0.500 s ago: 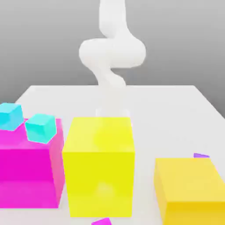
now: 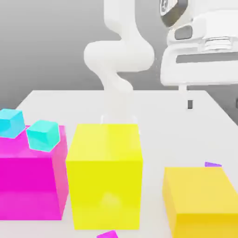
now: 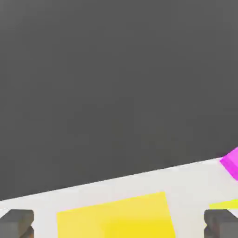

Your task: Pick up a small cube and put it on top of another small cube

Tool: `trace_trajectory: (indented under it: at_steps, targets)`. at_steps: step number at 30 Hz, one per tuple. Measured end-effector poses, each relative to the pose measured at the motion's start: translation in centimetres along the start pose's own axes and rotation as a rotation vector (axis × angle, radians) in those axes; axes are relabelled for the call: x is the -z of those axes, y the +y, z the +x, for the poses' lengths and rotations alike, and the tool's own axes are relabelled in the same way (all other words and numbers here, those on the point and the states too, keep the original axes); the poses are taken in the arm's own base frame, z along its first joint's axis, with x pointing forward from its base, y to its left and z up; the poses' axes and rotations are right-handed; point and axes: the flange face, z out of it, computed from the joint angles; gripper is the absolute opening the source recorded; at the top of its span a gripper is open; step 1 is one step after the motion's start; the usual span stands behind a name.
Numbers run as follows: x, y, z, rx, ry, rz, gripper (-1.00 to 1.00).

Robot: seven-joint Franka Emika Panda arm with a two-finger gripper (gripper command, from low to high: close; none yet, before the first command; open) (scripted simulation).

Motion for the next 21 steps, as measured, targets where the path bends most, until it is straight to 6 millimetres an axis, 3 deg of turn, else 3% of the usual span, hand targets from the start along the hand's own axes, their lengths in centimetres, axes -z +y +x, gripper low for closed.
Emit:
trace_trajectory:
  at_steps: [5,10,13,18,19,21]
  targets:
    - [-7.3,3.5,-7.4,-0.05,-0.065,-0.119,0.0]
    - [-12.6,9.1,-15.0,-0.092,-0.122,-0.247,0.0]
    - [-15.1,11.1,-16.9,-0.117,-0.138,-0.284,0.0]
    - [-19.4,12.5,-17.8,-0.12,-0.14,-0.291,0.0]
    - [-20.0,12.8,-17.9,-0.119,-0.139,-0.292,-1.0]
    - [-20.0,12.8,-17.9,-0.119,-0.139,-0.291,-1.0]
